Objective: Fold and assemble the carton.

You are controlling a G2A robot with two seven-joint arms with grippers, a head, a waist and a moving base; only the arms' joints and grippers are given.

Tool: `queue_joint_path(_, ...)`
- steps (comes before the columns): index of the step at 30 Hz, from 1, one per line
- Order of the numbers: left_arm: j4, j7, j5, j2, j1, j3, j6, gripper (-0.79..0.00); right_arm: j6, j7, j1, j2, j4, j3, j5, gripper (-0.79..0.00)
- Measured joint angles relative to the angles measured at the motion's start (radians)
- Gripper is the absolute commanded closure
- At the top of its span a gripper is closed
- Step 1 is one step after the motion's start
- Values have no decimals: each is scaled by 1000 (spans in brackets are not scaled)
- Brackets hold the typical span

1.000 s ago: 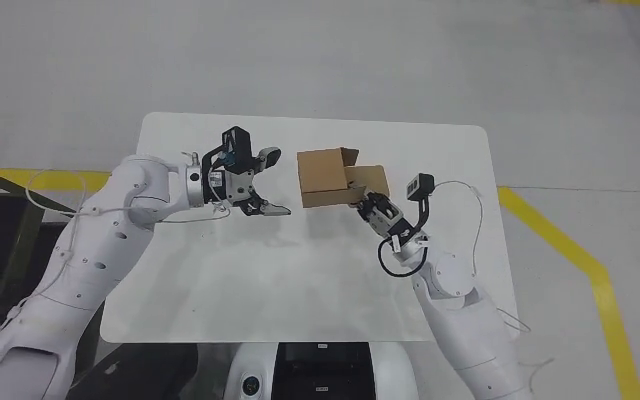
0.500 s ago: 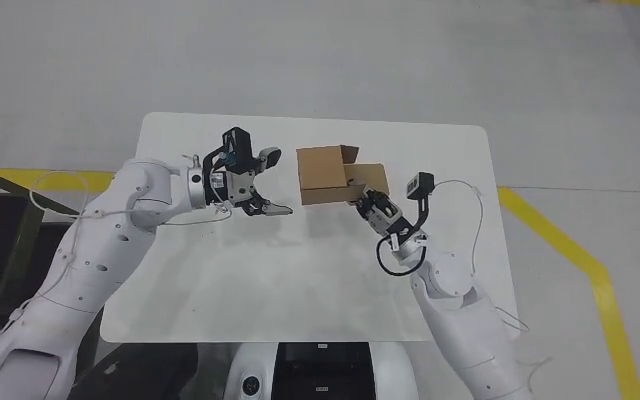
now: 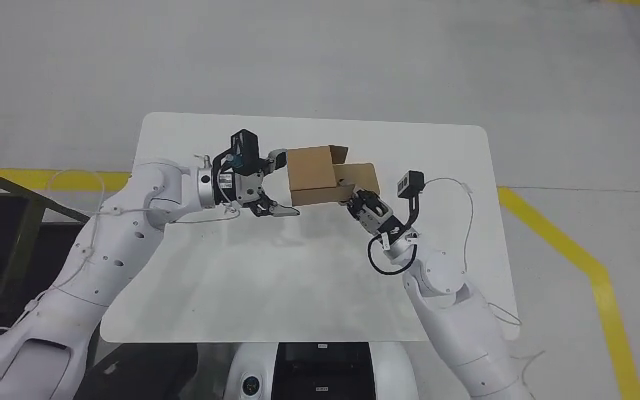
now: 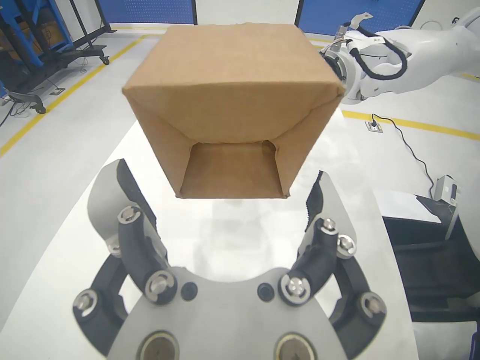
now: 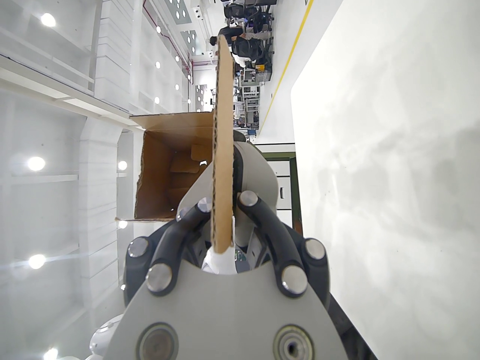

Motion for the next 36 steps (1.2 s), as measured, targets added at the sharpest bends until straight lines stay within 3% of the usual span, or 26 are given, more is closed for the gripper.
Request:
queue_joint_path(22, 52, 1, -80, 8, -61, 104, 0, -785, -25, -18, -5, -2, 6, -18, -3, 0)
queue_joint_path(32, 59, 14, -94, 20, -74, 128, 0, -606, -23, -27, -1, -3, 6, -24, -7, 0)
queue_joint_path(36, 62, 22, -95, 24, -77, 134, 0, -576, -22, -29, 0, -3, 5, -26, -7, 0)
